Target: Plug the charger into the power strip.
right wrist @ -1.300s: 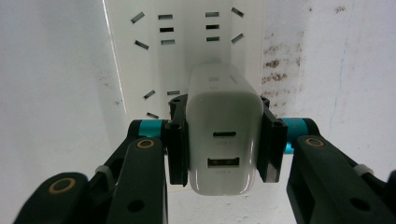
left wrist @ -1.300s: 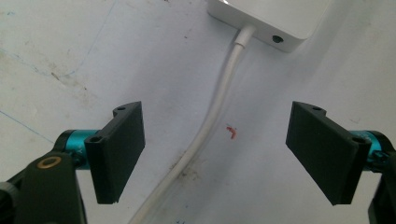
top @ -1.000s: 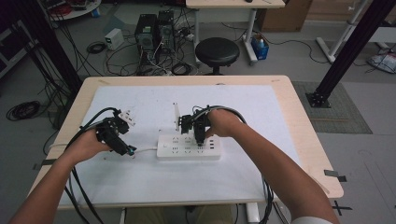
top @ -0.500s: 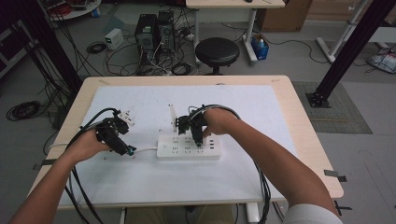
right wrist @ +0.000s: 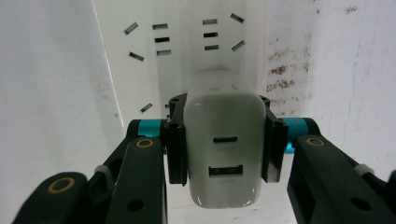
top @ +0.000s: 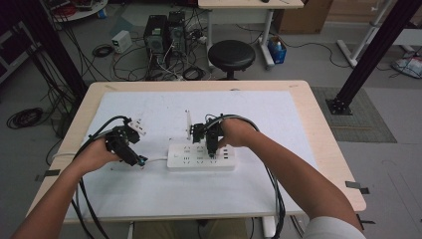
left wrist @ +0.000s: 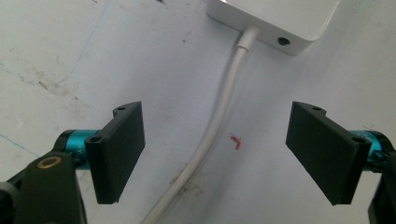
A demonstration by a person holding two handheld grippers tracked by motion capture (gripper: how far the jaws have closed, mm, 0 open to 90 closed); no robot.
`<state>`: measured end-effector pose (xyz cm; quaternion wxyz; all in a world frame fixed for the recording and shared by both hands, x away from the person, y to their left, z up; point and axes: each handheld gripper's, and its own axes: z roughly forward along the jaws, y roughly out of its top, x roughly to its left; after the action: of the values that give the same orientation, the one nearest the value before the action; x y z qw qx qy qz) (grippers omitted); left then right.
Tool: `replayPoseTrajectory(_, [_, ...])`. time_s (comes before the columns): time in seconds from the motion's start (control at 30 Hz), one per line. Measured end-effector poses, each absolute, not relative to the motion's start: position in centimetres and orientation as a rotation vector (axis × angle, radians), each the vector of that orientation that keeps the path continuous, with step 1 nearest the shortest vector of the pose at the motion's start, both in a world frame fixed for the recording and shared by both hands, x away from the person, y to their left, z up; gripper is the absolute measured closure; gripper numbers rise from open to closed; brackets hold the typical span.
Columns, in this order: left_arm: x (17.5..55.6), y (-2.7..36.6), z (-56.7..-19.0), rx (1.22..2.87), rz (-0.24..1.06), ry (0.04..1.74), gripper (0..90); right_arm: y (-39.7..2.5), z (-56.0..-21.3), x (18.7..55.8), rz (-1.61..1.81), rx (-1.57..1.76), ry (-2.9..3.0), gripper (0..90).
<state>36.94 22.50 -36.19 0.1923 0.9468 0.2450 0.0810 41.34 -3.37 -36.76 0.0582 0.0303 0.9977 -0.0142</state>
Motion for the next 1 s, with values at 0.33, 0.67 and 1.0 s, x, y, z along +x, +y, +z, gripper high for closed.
replayPoseTrajectory(0.33, [37.0, 22.7, -36.1, 2.657, 0.229, 0.691, 19.7, -3.6, -36.9, 41.4, -0.030, 0.089, 3.032, 61.9])
replayPoseTrajectory(0.67, [37.0, 23.0, -35.8, 2.632, 0.234, 0.709, 19.7, -5.9, -36.9, 41.4, 0.193, 0.297, 3.088, 19.7])
replayPoseTrajectory(1.0, [36.5, 23.1, -35.3, 2.615, 0.248, 0.719, 19.7, -8.9, -32.4, 42.3, 0.365, 0.560, 2.949, 10.3])
